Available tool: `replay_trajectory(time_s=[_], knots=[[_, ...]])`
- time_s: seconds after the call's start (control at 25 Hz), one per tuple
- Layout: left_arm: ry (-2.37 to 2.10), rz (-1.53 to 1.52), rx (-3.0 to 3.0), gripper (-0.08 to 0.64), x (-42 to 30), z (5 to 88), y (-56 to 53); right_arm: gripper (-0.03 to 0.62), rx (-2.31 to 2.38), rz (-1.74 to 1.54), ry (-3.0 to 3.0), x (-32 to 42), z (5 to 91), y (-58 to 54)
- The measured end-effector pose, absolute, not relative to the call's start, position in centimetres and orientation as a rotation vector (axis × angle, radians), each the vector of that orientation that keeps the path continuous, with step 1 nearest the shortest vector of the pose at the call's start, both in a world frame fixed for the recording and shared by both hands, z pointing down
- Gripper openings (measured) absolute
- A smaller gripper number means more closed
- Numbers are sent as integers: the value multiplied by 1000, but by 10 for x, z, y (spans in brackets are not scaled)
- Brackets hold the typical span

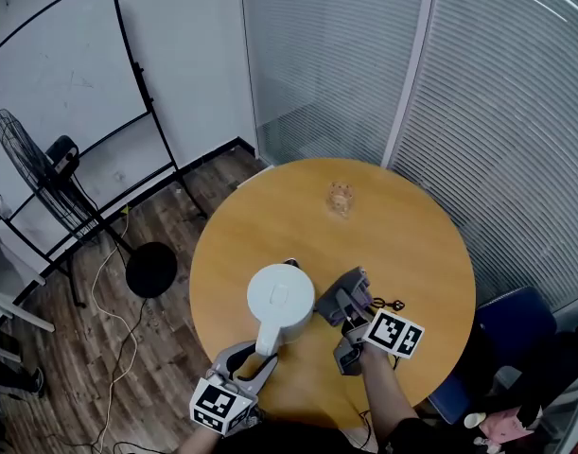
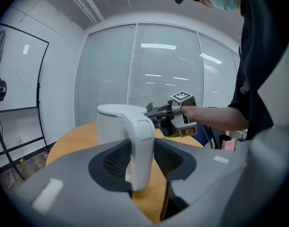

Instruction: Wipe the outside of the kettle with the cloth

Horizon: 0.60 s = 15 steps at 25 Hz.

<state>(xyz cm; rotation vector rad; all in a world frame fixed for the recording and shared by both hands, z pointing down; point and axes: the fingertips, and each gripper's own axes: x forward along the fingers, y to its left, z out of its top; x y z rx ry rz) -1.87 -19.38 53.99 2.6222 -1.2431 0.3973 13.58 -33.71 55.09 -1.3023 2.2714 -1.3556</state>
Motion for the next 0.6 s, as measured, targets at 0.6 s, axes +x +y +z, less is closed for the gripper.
replay_trajectory(time_s=[0.6], knots=[[-1261, 391, 2612, 163, -16, 541, -194, 97, -1212, -1349, 2258, 112, 544, -362]])
